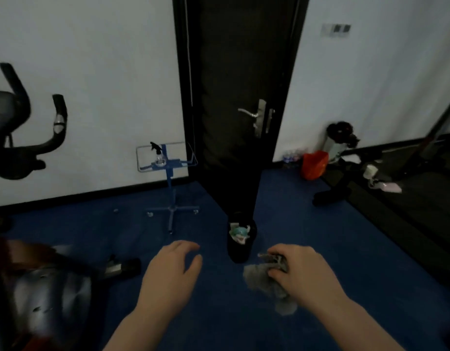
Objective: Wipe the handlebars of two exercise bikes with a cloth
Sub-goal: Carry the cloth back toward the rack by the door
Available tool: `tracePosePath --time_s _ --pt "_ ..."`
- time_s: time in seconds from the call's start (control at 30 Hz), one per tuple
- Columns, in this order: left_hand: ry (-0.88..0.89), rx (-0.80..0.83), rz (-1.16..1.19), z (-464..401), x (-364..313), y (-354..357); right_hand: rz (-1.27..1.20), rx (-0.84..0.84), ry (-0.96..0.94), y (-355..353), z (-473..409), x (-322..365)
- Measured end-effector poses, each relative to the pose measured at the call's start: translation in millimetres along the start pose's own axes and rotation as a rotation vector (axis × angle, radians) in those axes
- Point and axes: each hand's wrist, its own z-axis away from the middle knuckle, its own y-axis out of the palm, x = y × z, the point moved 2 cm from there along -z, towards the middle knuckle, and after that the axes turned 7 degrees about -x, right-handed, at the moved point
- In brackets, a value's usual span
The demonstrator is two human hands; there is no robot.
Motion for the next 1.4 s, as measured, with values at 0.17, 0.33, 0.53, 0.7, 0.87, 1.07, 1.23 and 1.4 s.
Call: tracePosePath --time_s 0.17,0.33,0.53,0.7,0.87,1.07,1.23,1.4 --pt "-0.064 -0.067 0.004 -49 -22 21 0.006 0.019 -0.137 -9 -83 -13" --pt "-0.2 -0.118 -0.037 -86 13 29 -0.031 0.127 -0.271 10 -152 16" --pt "-0.271 -0.134 -0.069 -162 72 32 -0.091 0.11 -0.336 43 -250 67" --pt "-0.275 -0.184 -0.104 -251 119 5 -0.106 0.109 -0.279 64 -338 112" --pt "-0.3 -0.151 -0.13 -334 159 -9 -0.142 0.059 -0.271 73 -413 144" --pt "-0.277 -0.089 -0.081 -410 182 11 -0.197 0.103 -0.246 101 -498 164" --pt "-0.341 -0.053 -0.103 -479 220 39 -0.156 0.14 -0.226 138 -590 180" --pt "-0.389 -0.017 -0.128 -582 252 65 -0.197 0.213 -0.302 167 -694 194"
